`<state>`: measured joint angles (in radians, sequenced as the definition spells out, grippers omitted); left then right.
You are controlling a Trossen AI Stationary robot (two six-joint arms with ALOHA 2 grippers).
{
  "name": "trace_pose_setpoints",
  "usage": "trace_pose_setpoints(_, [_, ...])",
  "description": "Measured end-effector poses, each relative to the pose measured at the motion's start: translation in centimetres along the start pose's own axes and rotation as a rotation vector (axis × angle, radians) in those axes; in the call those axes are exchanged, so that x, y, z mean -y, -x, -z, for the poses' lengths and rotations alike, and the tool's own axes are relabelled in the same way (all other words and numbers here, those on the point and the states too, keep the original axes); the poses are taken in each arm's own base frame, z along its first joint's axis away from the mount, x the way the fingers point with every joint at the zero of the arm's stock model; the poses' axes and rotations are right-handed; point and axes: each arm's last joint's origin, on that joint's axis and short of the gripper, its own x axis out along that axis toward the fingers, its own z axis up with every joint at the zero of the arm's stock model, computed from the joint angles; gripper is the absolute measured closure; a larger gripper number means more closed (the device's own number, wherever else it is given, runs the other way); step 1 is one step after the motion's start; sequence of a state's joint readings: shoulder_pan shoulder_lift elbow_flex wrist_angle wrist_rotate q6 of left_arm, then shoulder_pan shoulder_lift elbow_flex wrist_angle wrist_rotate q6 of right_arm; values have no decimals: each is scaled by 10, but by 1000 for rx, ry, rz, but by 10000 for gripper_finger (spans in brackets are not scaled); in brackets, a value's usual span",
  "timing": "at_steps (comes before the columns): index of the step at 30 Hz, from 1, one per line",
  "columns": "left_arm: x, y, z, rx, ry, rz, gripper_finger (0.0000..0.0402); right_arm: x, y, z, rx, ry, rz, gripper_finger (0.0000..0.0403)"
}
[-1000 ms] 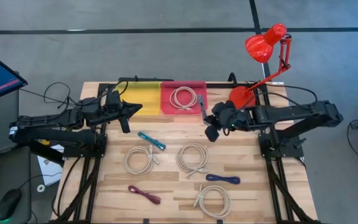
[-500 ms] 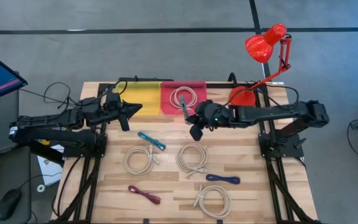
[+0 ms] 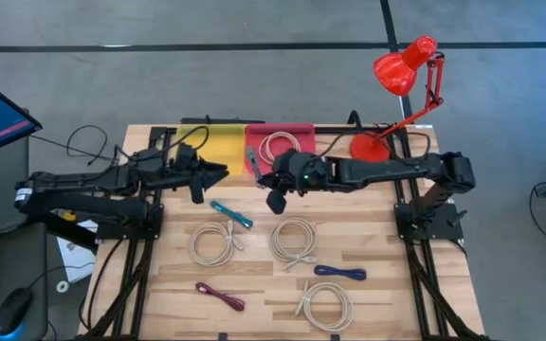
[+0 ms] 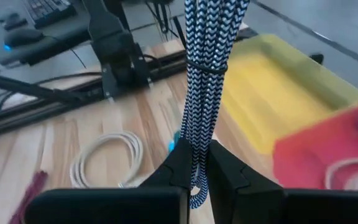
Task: Pick & Place USB Port
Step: Put the white charger cable into the yellow bin
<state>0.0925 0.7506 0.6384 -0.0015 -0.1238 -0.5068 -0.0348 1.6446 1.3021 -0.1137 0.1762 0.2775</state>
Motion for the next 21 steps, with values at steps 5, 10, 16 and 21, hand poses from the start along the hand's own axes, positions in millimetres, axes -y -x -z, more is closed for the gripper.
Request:
trace_pose_setpoints(5, [1,-7,-1,22,3,12,251,-3,-16,-10,-10,-3,-17,388])
trace_pose_setpoints(10, [2,-9,-2,37,3,18,246,-7,-29,-17,-9,-7,-75,388])
trace_pose_setpoints(16, [2,-9,-2,39,1,18,249,-11,-41,-17,-38,-6,-140,388])
trace_pose_setpoints(21, [2,-9,-2,45,1,22,248,-12,-42,-16,-51,-5,-165,388])
